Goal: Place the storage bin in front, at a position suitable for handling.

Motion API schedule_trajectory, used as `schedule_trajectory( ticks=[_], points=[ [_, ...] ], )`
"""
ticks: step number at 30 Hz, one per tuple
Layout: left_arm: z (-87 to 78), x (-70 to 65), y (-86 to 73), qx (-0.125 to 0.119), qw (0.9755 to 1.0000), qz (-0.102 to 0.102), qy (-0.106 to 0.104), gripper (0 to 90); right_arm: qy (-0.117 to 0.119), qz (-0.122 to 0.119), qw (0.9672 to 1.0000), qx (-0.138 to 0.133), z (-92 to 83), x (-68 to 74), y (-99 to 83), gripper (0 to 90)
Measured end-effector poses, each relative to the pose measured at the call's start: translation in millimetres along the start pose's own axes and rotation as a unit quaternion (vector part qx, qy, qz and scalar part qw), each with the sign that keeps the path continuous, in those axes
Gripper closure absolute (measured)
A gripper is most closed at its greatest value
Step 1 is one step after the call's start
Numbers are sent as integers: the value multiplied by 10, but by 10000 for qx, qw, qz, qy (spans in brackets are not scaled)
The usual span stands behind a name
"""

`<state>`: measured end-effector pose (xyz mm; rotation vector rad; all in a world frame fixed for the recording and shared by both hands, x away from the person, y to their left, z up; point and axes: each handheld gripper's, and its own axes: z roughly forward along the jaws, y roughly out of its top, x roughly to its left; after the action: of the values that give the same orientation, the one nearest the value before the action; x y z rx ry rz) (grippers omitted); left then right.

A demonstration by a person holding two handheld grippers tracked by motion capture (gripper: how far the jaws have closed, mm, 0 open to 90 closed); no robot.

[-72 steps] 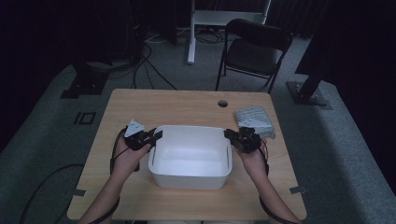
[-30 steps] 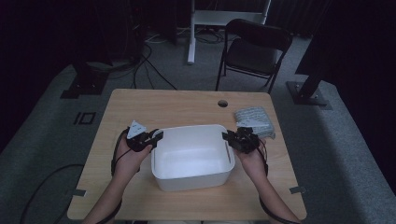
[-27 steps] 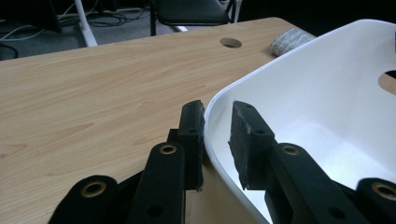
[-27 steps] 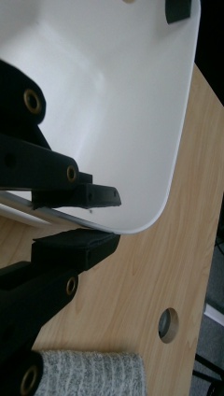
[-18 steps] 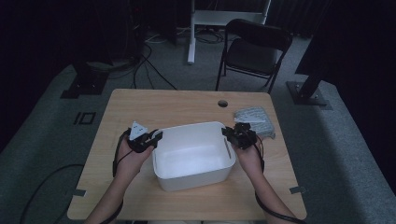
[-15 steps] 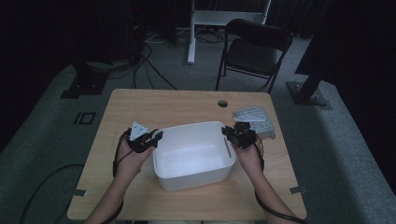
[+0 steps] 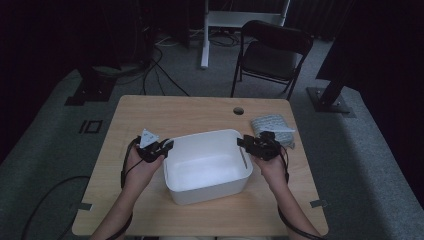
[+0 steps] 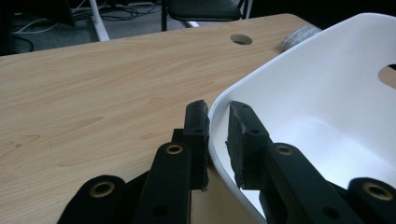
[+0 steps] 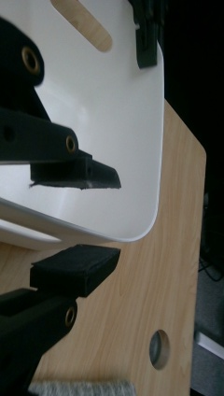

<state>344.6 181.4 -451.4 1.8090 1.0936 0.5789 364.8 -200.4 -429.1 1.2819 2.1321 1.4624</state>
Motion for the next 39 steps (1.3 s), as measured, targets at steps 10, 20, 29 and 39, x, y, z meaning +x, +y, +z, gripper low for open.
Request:
schedule_trajectory(
  ticks=[10, 20, 29, 39],
  points=[
    [-43, -6, -24, -25, 10000, -13, 26, 782, -125, -115, 9994, -317, -411, -68, -68, 544],
    [-123, 2, -53, -14, 10000, -25, -22, 791, -527, 241, 9975, -397, -615, -441, -200, 515],
    [-128, 12, -79, -154, 9998, -96, -51, 793, -647, 380, 9969, -255, -614, -584, -293, 508],
    [-131, 28, -94, -225, 9996, -148, -113, 792, -600, 325, 9975, -155, -560, -601, -338, 477]
  ],
)
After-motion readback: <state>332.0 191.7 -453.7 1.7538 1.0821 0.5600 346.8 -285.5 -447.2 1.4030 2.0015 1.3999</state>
